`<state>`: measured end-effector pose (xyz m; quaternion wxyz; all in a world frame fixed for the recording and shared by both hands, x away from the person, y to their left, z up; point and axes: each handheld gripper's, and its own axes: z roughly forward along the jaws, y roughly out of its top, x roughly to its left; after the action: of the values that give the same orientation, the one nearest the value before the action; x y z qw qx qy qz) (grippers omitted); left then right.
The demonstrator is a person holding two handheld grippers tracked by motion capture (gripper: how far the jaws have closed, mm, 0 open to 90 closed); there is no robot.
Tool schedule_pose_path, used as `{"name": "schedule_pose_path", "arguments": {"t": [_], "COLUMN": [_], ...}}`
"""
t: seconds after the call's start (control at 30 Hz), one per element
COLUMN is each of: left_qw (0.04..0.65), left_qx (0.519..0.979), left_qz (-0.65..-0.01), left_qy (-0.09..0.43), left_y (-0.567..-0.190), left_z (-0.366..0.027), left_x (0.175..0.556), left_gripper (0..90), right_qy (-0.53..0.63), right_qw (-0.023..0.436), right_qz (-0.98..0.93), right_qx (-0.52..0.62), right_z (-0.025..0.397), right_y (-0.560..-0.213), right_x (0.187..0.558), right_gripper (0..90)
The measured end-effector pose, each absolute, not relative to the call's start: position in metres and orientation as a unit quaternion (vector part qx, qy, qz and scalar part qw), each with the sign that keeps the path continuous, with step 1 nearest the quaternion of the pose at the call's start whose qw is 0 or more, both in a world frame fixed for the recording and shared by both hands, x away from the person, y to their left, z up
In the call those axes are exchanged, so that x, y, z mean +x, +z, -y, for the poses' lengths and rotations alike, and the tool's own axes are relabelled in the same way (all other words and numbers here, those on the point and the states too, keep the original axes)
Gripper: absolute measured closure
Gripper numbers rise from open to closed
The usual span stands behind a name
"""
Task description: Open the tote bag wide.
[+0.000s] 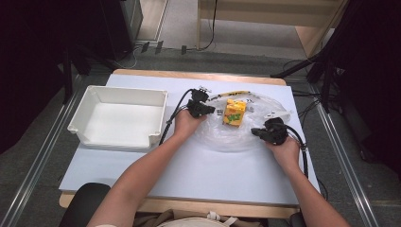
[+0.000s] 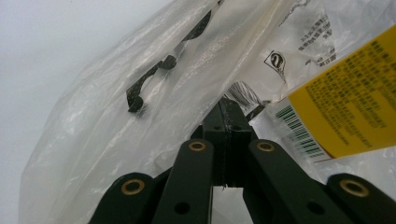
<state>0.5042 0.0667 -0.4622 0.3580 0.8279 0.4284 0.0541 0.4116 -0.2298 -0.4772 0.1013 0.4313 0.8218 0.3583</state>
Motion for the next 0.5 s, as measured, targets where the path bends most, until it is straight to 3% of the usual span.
{"name": "schedule_pose_path", "arguments": {"t": [0.3,0.5], "left_qw": [0.358,0.378], "left_qx": [0.823,0.821], "left_qz": [-0.439,-0.426], "left_qy": [0.047,0.044], "left_y": [-0.465,-0.454], "left_z": [-0.070,-0.068], "left_x": [0.506,0.501], "left_gripper": [90.0,89.3], "right_qy": [0.355,0.384], "right_qw": [0.096,0.113], "right_qz": [-0.826,-0.810], "right_qx": [0.427,0.428], "right_z": [0.238,0.236], "right_y": [-0.477,-0.458], "right_x": [0.394,0.392], "right_gripper": [90.0,90.0]}}
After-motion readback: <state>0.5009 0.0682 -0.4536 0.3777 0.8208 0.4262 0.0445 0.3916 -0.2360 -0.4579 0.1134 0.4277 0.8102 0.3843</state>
